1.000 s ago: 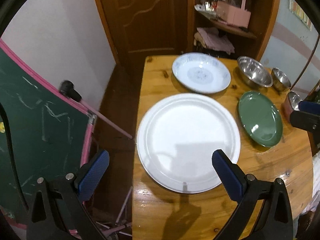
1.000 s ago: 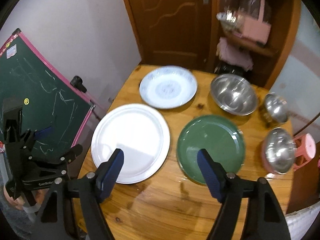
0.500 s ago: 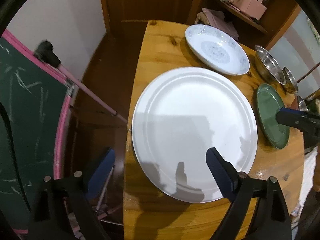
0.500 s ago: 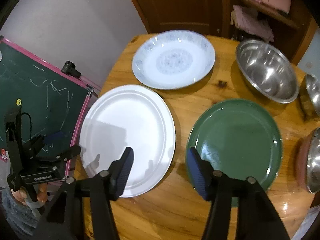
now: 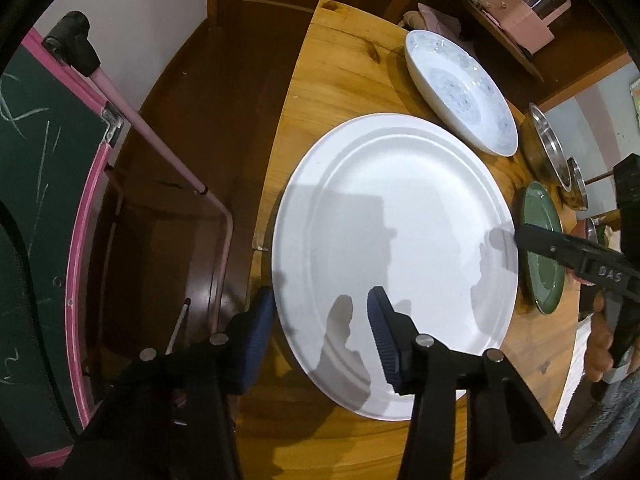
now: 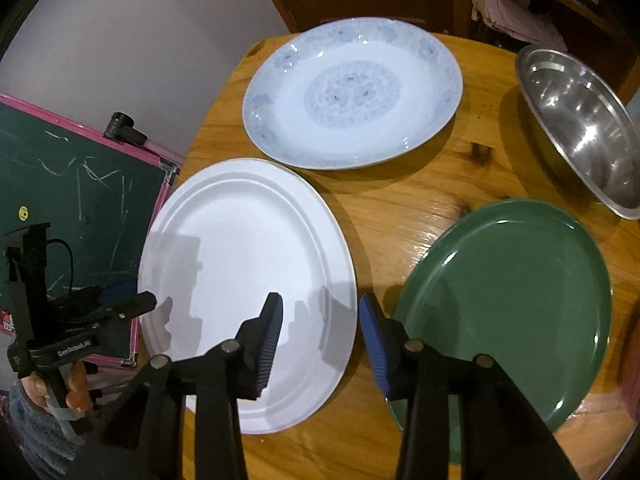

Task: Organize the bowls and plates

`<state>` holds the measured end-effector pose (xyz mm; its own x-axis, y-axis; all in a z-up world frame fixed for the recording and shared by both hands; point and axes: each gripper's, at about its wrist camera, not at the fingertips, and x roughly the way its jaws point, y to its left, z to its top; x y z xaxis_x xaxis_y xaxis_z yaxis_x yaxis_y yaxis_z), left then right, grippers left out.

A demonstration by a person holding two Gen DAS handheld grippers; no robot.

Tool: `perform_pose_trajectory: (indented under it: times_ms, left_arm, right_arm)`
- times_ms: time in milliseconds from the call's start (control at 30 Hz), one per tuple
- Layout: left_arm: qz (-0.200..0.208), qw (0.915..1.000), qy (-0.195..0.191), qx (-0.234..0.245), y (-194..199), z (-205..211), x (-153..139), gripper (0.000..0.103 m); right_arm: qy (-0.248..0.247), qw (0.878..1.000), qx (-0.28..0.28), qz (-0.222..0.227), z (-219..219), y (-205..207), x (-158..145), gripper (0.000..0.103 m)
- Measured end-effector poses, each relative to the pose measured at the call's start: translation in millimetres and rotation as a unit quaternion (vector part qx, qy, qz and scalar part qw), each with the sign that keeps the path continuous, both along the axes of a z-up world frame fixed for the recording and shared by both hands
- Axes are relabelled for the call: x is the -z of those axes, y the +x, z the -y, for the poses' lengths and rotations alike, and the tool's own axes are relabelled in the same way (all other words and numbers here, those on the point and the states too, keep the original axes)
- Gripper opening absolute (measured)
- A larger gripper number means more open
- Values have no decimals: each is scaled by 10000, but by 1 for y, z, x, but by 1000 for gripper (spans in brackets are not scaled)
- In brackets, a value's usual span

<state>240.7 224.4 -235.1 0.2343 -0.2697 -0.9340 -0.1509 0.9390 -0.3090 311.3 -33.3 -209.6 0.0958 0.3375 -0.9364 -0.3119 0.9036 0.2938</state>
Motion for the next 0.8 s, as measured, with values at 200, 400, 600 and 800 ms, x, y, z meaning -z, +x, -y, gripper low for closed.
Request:
perform_pose_trajectory:
  times_ms: [200, 400, 600, 800]
  left_arm:
    - [-93, 9998, -148, -47, 4, -7, 4, 42]
    - [-248, 9993, -261, -111, 5, -14, 12, 32]
    - [-320, 9991, -251, -88, 3, -16, 13, 27]
    - [-442, 9987, -211, -134, -2, -17, 10, 19]
  right_arm:
    - [-40, 9999, 26, -111, 0, 1, 9, 40]
    - [-45, 9997, -25, -222, -3, 3, 16, 33]
    - [-81, 9994, -11, -324, -2, 4, 22, 24]
    - [-151, 9991, 66, -390, 1, 2, 22, 18]
